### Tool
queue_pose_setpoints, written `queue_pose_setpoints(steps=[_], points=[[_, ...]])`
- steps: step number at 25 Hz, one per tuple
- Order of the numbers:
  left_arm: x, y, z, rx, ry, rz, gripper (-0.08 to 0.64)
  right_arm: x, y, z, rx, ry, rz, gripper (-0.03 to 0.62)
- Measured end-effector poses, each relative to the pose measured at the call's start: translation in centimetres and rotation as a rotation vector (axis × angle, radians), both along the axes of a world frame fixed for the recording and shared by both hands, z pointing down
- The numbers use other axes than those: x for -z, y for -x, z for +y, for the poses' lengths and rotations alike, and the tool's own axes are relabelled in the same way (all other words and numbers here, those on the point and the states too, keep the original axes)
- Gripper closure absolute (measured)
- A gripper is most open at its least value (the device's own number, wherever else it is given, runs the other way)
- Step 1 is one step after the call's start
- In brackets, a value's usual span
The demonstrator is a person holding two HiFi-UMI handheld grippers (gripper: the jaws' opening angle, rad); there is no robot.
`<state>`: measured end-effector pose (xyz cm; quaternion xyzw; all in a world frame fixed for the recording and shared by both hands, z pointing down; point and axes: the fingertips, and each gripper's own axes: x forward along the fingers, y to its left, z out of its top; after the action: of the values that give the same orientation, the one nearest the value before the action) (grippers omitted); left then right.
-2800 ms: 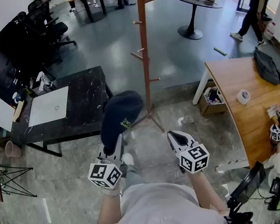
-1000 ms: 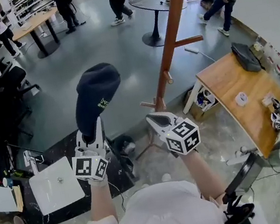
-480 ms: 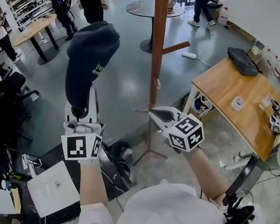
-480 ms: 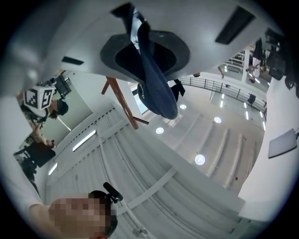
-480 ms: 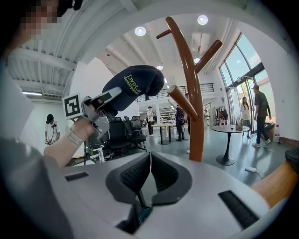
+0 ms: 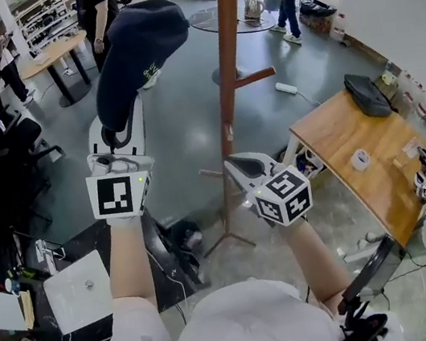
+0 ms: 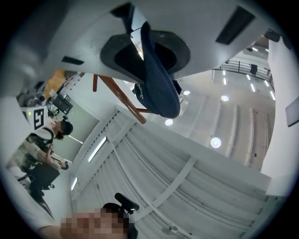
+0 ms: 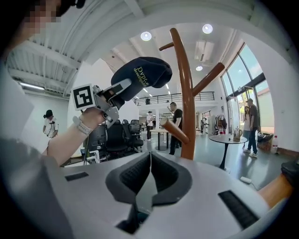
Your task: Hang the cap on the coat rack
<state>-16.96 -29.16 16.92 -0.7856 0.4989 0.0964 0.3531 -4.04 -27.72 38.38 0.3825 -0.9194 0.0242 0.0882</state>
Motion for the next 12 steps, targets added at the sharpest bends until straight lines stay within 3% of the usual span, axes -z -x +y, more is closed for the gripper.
queue_pose_setpoints(steps=[8, 12], points=[[3.0, -2.2, -1.9, 0.115, -0.085, -0.189, 0.53, 2.5, -1.1, 0.3, -0.012, -0.054, -0.006, 0.569], [4.2, -2.5, -2.3, 0.165, -0.137, -0.24, 0.529, 2.2, -1.9, 0.3, -0.025, -0.054, -0.007, 0.569]])
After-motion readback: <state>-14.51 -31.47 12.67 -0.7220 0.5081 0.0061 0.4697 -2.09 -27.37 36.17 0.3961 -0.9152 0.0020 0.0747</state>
